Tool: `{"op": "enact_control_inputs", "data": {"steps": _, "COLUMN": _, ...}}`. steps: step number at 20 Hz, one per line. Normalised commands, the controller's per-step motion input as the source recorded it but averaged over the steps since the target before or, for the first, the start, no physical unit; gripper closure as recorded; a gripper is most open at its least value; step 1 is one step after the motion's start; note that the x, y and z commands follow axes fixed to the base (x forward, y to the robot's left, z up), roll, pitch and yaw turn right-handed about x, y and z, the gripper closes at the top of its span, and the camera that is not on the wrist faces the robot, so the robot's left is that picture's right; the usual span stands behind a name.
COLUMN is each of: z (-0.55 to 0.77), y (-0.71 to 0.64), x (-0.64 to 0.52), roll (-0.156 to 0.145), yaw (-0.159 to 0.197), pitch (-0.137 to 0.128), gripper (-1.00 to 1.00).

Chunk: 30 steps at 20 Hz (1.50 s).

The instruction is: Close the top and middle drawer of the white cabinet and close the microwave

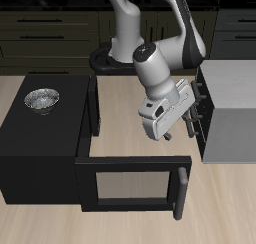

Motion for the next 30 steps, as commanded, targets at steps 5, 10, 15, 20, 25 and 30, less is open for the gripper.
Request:
{"op": "enact_control_inputs", "data": {"steps": 5, "z": 0.1, "y": 0.09, "x": -0.05, "roll": 0.018, "yaw": 0.007, "pitch": -0.022, "gripper": -1.0}}
{"op": "enact_control_inputs", "data": {"steps": 10, "z": 0.06, "y": -0.02, "x": 0.01, "roll": 0.006, "yaw": -0.023, "pitch": -0.012, "gripper": -1.0}}
{"op": "enact_control_inputs", "data": {"steps": 15, "z": 0.02, "y": -0.07, "x": 0.05, "roll": -0.014, "yaw": -0.017, "pitch": 0.004, "gripper": -1.0}}
{"op": "enact_control_inputs", "data": {"steps": 20, "z": 0.16, "y": -0.35, "x": 0.14, "roll": -0.057, "yaw": -0.03, "pitch": 0.026, "gripper": -1.0}}
{"op": "enact_control_inputs", "data": {"steps": 25, "z": 0.38, "y": -0.44, "x": 0.16, "roll": -0.072, "yaw": -0.141, "pitch": 0.035, "gripper": -1.0}}
{"op": "enact_control_inputs", "data": {"steps": 30, "z": 0.44, "y": -0.43, "x": 0.16, "roll": -0.081, "yaw": -0.135, "pitch": 0.012, "gripper": -1.0}}
